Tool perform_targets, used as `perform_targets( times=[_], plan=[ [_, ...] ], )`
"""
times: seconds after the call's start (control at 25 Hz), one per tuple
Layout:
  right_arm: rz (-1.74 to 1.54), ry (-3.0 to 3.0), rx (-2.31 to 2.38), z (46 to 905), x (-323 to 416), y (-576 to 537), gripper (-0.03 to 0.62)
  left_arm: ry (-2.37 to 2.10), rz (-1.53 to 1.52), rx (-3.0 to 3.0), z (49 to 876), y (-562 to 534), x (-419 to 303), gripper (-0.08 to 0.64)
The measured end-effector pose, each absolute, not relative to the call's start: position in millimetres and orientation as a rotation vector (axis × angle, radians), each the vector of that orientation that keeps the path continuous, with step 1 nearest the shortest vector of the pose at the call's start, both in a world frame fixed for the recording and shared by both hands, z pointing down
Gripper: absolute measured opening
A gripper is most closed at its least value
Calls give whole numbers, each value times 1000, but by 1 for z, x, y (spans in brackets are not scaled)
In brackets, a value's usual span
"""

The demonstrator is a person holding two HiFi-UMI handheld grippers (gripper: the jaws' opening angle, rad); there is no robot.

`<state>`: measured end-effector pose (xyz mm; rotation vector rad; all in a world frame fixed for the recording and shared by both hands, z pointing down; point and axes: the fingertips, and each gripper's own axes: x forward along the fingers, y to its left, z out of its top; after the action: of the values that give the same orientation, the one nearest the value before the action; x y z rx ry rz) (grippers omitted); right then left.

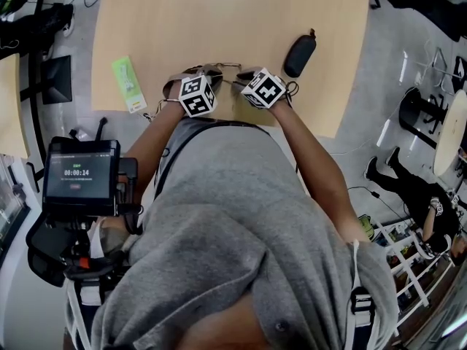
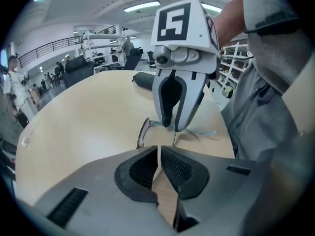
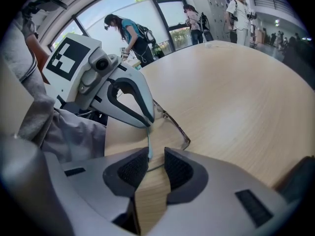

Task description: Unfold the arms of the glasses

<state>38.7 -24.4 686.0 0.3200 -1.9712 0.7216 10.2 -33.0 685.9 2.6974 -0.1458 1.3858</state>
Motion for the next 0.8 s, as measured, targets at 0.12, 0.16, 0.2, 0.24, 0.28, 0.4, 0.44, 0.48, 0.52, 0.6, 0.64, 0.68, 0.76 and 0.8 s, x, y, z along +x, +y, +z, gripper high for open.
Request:
perform_targets(
  times=[0.12,0.16,0.2,0.24,0.28,0.4,0.44,0.48,0.52,0.6,0.64,0.68,0.76,0.8],
  plan=[
    [723,-1971,318,684,35,-23,101,-92,1572,2727,699,-31,15,8],
    [724,-1970,316,684,34,-23,101,-62,1619,2720,702,-29,15,6],
    [724,-1970,314,685,33,-22,101,-31,1649,2710,703,-26,15,8],
    [724,-1970,312,685,33,-23,101,-5,1667,2700,704,-24,15,6],
    [725,-1969,309,686,32,-23,101,16,1671,2690,705,-22,15,6],
    [731,-1967,304,689,30,-24,101,63,1619,2628,707,-15,9,6],
    [732,-1964,306,691,30,-25,101,89,1611,2605,708,-12,5,6],
    [733,-1957,310,693,30,-26,101,125,1620,2583,710,-8,0,6],
    [734,-1949,315,695,32,-28,101,167,1642,2562,714,-3,-5,6],
    [744,-1936,324,699,36,-31,101,215,1672,2534,721,6,-17,6],
    [752,-1931,323,700,37,-33,101,216,1677,2530,723,8,-22,6],
    [761,-1927,319,701,38,-34,101,211,1682,2539,723,9,-25,8],
    [776,-1920,302,704,39,-36,101,163,1676,2607,717,3,-24,8],
    [782,-1918,294,705,38,-37,101,119,1655,2648,711,-3,-19,6]
  ],
)
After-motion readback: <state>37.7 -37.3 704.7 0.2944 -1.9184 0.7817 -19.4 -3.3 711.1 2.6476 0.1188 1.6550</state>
